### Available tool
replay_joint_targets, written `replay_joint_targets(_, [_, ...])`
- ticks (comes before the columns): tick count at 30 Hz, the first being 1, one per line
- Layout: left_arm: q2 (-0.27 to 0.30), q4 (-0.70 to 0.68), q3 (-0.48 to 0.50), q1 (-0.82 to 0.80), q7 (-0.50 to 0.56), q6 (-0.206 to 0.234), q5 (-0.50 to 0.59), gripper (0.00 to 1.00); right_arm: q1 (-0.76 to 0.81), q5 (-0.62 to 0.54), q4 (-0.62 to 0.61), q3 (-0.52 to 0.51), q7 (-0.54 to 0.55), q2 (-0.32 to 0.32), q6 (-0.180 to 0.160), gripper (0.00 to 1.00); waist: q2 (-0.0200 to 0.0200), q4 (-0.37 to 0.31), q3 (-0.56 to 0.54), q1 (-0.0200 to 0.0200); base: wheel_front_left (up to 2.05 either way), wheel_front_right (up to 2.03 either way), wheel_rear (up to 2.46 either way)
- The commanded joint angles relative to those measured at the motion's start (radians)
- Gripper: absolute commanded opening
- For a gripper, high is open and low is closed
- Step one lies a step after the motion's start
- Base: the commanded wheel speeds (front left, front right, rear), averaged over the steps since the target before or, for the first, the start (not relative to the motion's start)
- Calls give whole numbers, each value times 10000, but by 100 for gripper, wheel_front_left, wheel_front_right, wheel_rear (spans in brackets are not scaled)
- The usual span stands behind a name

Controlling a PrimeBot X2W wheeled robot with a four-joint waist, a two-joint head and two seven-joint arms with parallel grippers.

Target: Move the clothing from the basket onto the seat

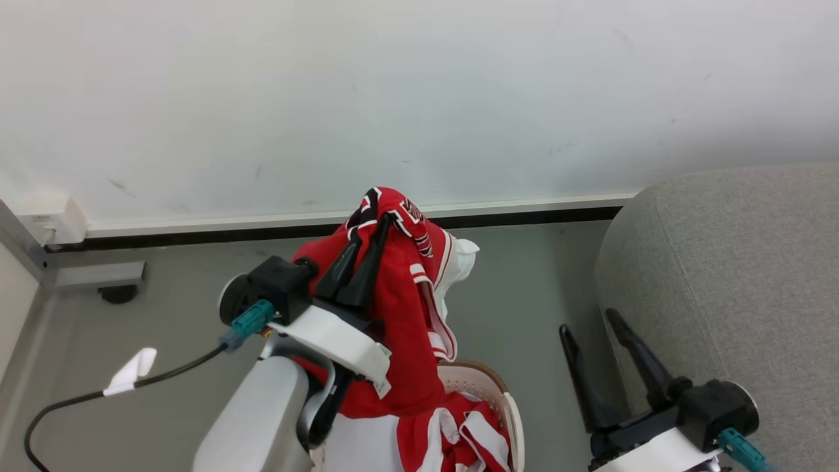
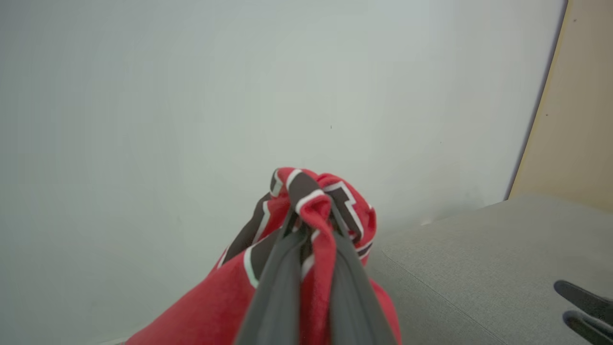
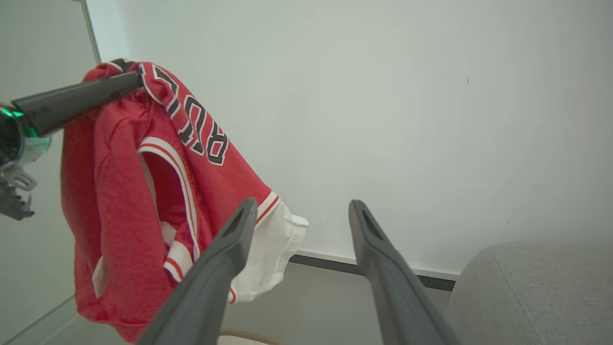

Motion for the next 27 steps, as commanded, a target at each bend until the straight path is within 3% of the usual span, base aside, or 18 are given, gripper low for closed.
replay_joint_targets(1, [76,-94,-17,100,33,-23,-155,0,-5,79,37,107,-34,-94,-21,100,0,12,11,1,0,0,0])
replay_joint_targets(8, [78,-226,-174,134,66,-21,-271,0,-338,341,373,1465,-32,-513,-21,100,0,115,59,1,0,0,0])
replay_joint_targets(17, [-154,-663,-1131,277,133,-22,-576,0,-1386,691,1614,3141,-34,-947,-21,100,0,527,30,1,0,0,0])
replay_joint_targets(27, [-276,-1124,-2389,426,280,3,-1001,0,-2550,1388,3380,4325,-17,-740,-21,100,0,1438,-139,1,0,0,0])
